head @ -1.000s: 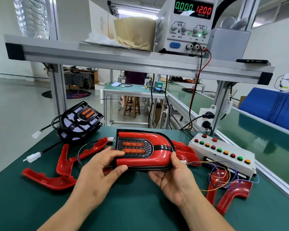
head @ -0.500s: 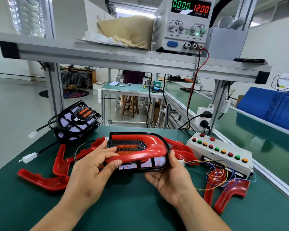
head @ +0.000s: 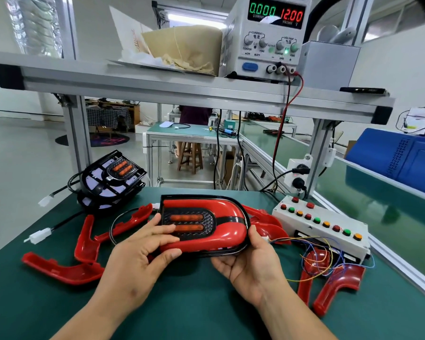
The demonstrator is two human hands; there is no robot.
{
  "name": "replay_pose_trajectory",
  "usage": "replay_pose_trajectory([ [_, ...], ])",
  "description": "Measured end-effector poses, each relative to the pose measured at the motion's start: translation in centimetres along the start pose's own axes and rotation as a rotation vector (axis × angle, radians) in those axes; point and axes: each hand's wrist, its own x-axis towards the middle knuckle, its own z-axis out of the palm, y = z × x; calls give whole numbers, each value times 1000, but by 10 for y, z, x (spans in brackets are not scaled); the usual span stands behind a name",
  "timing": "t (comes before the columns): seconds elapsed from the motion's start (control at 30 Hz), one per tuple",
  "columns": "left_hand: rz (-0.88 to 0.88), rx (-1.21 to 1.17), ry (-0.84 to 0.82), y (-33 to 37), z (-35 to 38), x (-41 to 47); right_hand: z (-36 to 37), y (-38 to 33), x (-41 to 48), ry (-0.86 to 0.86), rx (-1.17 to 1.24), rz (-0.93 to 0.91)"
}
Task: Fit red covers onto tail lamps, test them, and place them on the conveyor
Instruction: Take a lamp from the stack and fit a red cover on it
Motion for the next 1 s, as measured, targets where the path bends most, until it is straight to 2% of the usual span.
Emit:
replay_pose_trajectory([
  [0.33,-1,102,-20,-3,1,0,2,-1,-2,-32,-37,-20],
  [0.63,-147,-204,-55,-6,3,-3,1,-1,-3,-36,13,-32],
  [0.8,-426,-516,-46,-3,11,-3,2,0,-2,-73,-16,-27],
  [1.0,-496,-534,-4,1,7,-1,1,-1,-5,-182,-109,-73],
])
